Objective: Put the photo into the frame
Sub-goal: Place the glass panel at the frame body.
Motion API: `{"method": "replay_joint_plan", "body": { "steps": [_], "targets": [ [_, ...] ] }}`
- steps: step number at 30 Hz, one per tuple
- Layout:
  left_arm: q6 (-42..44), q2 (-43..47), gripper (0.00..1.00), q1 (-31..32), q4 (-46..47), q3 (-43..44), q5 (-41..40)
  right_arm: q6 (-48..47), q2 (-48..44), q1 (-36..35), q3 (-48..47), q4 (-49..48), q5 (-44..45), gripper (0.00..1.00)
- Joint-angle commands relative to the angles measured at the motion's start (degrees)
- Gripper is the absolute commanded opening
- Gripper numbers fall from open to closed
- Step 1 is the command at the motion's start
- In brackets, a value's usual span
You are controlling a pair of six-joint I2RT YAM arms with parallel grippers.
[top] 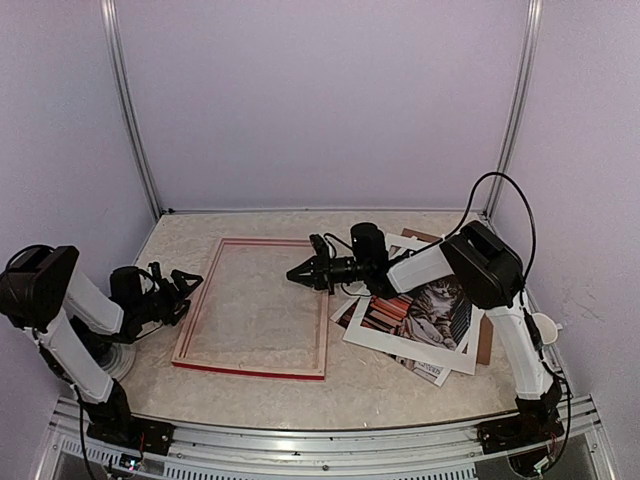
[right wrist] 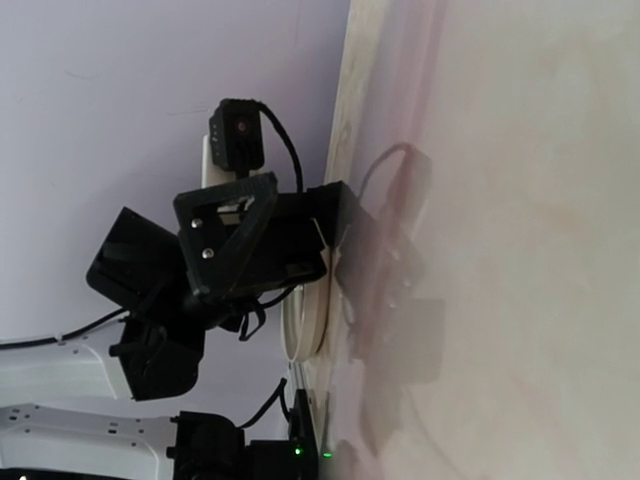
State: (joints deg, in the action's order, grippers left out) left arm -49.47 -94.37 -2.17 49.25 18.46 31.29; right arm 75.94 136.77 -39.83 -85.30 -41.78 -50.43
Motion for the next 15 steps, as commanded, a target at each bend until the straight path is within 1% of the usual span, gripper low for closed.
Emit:
{"method": "replay_joint_plan", "body": {
  "steps": [1, 8, 15],
  "targets": [
    [0.14, -0.98, 0.99, -0.2, 1.11, -0.24, 0.69, 0.01, 1.77, -1.12, -1.61, -2.76, -0.64, 0.0],
    [0.06, -1.08, 0.99, -0.24, 1.14, -0.26, 0.79, -0.55, 1.85, -1.36, 0.24, -2.39, -0.04, 0.0],
    [0.0, -1.08, 0.99, -0.25, 1.11, -0.26, 0.79, -2.77, 1.07, -1.42, 2.11, 0.29, 1.37, 0.0]
  ]
}}
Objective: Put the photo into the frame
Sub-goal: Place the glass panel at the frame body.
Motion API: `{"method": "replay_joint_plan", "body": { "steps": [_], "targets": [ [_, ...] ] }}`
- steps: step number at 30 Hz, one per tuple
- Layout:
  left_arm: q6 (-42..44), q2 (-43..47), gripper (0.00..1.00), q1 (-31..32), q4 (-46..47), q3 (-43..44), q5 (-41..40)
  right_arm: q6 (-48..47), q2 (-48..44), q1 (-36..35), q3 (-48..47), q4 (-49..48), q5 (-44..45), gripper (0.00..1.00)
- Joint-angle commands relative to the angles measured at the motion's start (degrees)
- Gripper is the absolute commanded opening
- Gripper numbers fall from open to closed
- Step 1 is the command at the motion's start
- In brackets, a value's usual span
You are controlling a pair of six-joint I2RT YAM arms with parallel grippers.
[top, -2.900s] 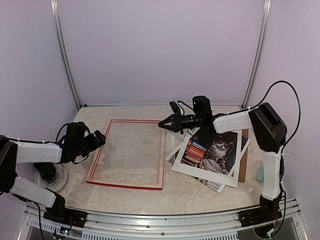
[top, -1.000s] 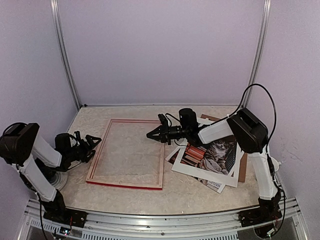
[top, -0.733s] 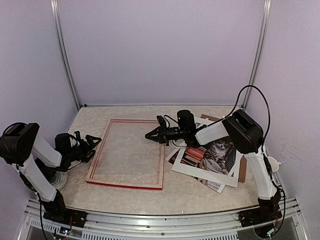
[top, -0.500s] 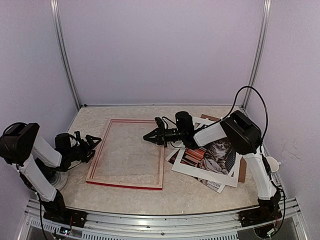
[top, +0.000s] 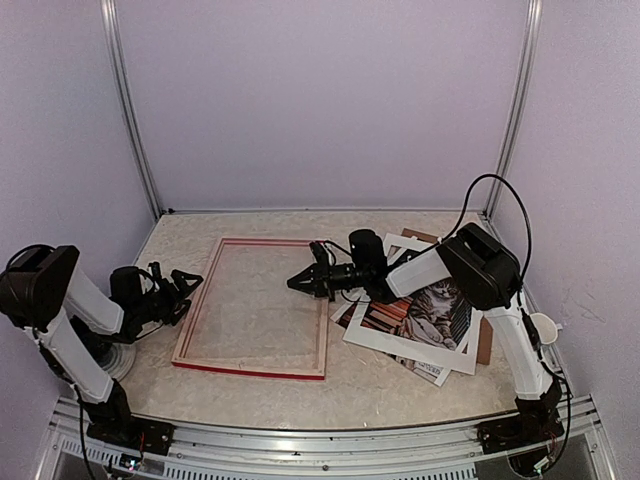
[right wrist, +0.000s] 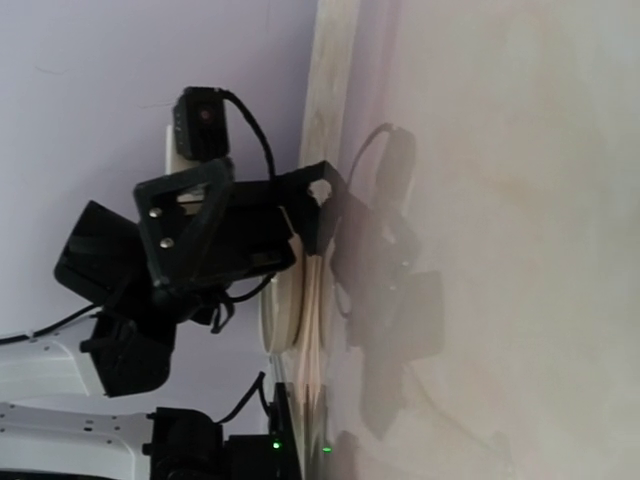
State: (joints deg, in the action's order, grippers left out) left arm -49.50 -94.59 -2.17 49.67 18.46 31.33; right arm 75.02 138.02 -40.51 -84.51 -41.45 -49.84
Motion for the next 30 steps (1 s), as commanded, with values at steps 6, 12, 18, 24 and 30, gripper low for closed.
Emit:
{"method": "replay_joint_plan", "body": {
  "steps": [6, 12, 18, 24, 30],
  "targets": [
    [0.2, -0.69, 0.99, -0.29, 0.52, -0.26, 0.68, -2.45, -0.89, -0.79, 2.84, 0.39, 1.85, 0.0],
    [0.19, -0.78, 0.99, -0.25, 0.52, -0.27, 0.67, -3.41, -1.64, -0.75, 3.68, 1.5, 2.51, 0.0],
    [0.2, -0.78, 0.99, -0.22, 0.5, -0.26, 0.66, -4.7, -2.31, -0.75, 4.2, 3.1, 3.39, 0.0],
    [0.22, -0.82, 0.99, -0.25, 0.43, -0.26, 0.66, -4.77, -2.64, -0.68, 4.81, 3.21, 4.15, 0.0],
    [0.19, -0.78, 0.99, -0.25, 0.34, -0.26, 0.66, -5.17, -3.22, -0.79, 5.37, 3.74, 4.41, 0.0]
  ]
}}
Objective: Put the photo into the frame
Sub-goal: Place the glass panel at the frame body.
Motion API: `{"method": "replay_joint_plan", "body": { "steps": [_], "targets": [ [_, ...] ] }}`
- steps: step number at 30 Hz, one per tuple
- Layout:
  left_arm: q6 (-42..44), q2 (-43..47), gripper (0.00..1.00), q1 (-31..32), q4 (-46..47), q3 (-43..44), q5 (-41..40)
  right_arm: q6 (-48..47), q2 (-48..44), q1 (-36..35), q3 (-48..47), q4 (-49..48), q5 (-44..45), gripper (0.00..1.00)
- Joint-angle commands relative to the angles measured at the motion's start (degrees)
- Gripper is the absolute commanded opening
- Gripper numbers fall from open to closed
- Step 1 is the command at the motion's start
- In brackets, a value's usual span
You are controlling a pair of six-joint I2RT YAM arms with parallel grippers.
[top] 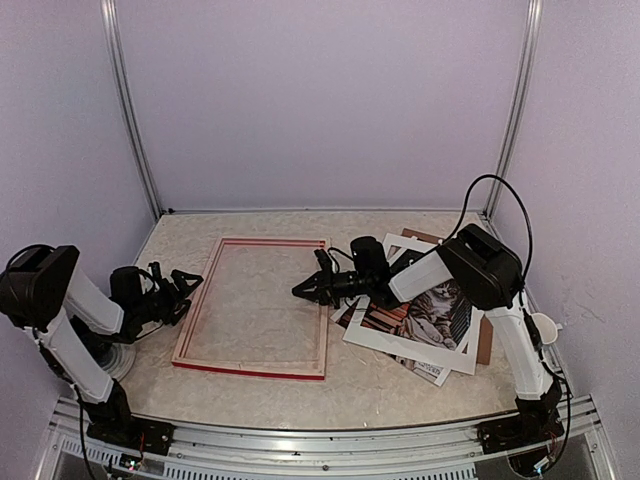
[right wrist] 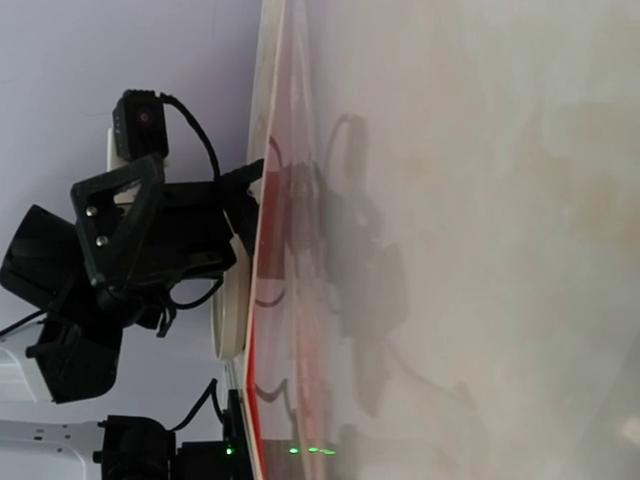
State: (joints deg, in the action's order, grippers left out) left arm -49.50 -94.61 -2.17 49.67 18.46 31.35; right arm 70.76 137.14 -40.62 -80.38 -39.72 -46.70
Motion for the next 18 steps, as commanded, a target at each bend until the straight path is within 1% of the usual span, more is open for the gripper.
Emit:
{"method": "replay_joint_plan", "body": {
  "steps": [1, 18],
  "targets": [
    [0.19, -0.8, 0.99, -0.2, 0.34, -0.29, 0.64, -0.97, -2.39, -0.68, 1.34, 2.16, 1.32, 0.0],
    [0.36, -0.67, 0.99, -0.22, 0.25, -0.26, 0.61, -1.73, -3.28, -0.61, 2.35, 3.1, 2.35, 0.0]
  ]
}}
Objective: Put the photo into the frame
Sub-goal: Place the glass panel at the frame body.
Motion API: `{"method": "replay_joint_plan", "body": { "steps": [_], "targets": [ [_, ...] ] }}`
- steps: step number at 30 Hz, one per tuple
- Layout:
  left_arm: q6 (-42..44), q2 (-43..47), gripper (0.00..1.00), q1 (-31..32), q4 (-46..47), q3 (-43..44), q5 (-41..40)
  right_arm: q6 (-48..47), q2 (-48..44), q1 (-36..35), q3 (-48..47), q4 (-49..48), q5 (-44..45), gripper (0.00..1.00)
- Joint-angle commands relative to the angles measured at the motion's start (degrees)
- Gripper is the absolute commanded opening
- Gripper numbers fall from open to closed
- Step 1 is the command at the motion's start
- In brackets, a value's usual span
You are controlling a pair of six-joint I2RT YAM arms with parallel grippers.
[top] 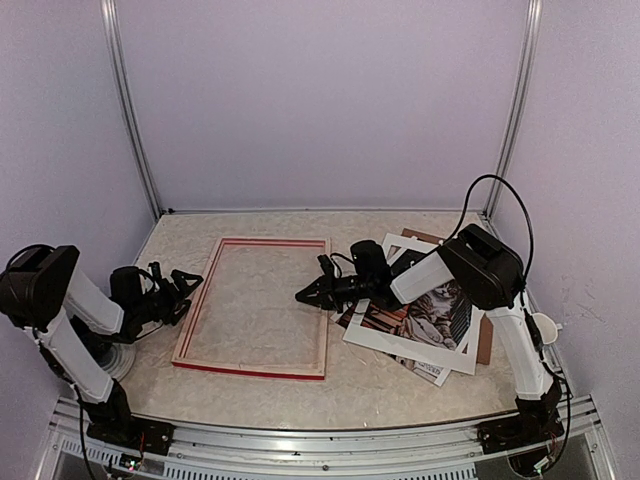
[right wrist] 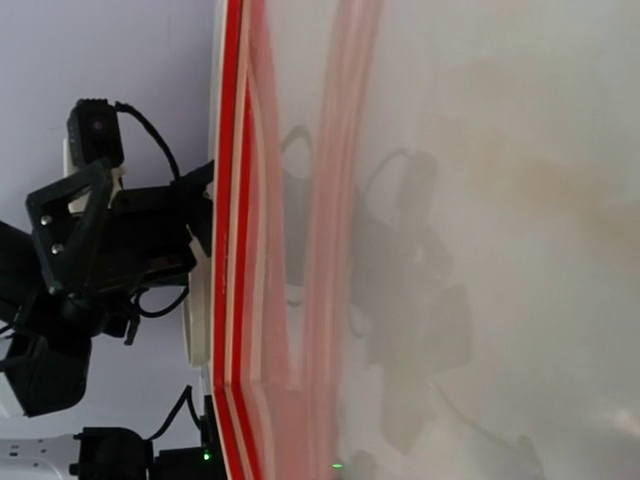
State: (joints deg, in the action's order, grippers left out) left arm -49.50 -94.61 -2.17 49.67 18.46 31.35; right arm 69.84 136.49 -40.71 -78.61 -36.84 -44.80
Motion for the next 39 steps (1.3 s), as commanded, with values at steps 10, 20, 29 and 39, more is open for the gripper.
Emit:
{"method": "replay_joint_plan", "body": {
  "steps": [10, 20, 29, 39],
  "targets": [
    [0.19, -0.84, 0.99, -0.24, 0.42, -0.26, 0.72, 4.79, -2.1, -0.58, 0.14, -6.78, -2.13, 0.0],
    [0.13, -1.11, 0.99, -0.27, 0.51, -0.18, 0.83, 7.82, -4.52, -0.6, -2.15, -9.66, -3.41, 0.0],
    [-0.09, -1.41, 0.99, -0.22, 0.95, -0.18, 1.16, 8.6, -4.43, -0.59, -3.56, -9.84, -3.11, 0.0],
    [-0.16, -1.58, 0.99, -0.25, 1.26, -0.18, 1.21, 9.26, -2.53, -0.93, -4.53, -9.6, -2.49, 0.0]
  ]
}}
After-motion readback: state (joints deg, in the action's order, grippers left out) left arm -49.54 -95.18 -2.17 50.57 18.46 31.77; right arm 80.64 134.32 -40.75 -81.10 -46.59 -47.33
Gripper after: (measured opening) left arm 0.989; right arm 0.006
